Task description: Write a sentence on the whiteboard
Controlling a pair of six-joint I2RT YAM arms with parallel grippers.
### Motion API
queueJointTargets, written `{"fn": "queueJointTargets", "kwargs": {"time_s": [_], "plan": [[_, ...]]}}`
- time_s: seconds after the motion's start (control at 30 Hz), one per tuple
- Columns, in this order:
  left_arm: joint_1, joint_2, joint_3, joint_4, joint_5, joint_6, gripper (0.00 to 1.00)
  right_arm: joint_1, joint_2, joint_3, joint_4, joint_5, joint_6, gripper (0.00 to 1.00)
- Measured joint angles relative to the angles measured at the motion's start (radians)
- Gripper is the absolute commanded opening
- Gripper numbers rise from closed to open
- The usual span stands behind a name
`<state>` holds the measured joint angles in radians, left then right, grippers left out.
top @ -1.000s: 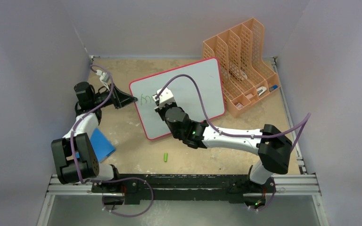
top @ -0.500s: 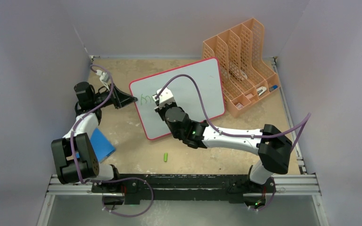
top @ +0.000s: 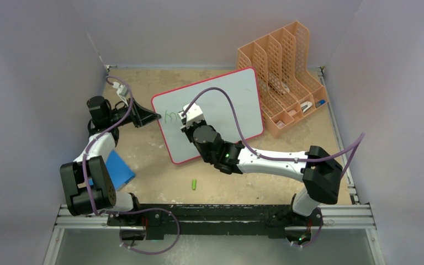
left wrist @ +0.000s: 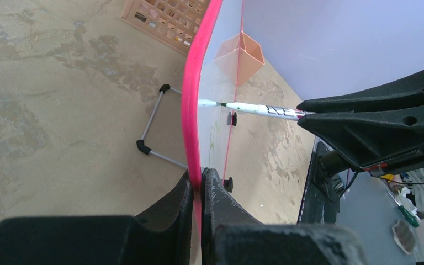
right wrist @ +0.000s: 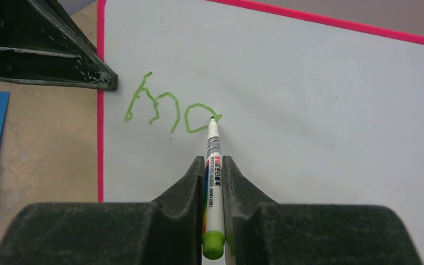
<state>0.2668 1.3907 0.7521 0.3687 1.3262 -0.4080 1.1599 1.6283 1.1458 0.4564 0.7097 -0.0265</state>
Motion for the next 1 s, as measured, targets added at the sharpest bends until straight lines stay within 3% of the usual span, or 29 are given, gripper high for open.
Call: {"fn": "queueJointTargets", "kwargs": {"time_s": [1.0], "plan": [[0.000, 0.000, 0.000, -0.001, 0.001, 0.000, 0.00, 0.000, -0.035, -0.035, -0.064, -0.021, 0.050, 0.00]]}}
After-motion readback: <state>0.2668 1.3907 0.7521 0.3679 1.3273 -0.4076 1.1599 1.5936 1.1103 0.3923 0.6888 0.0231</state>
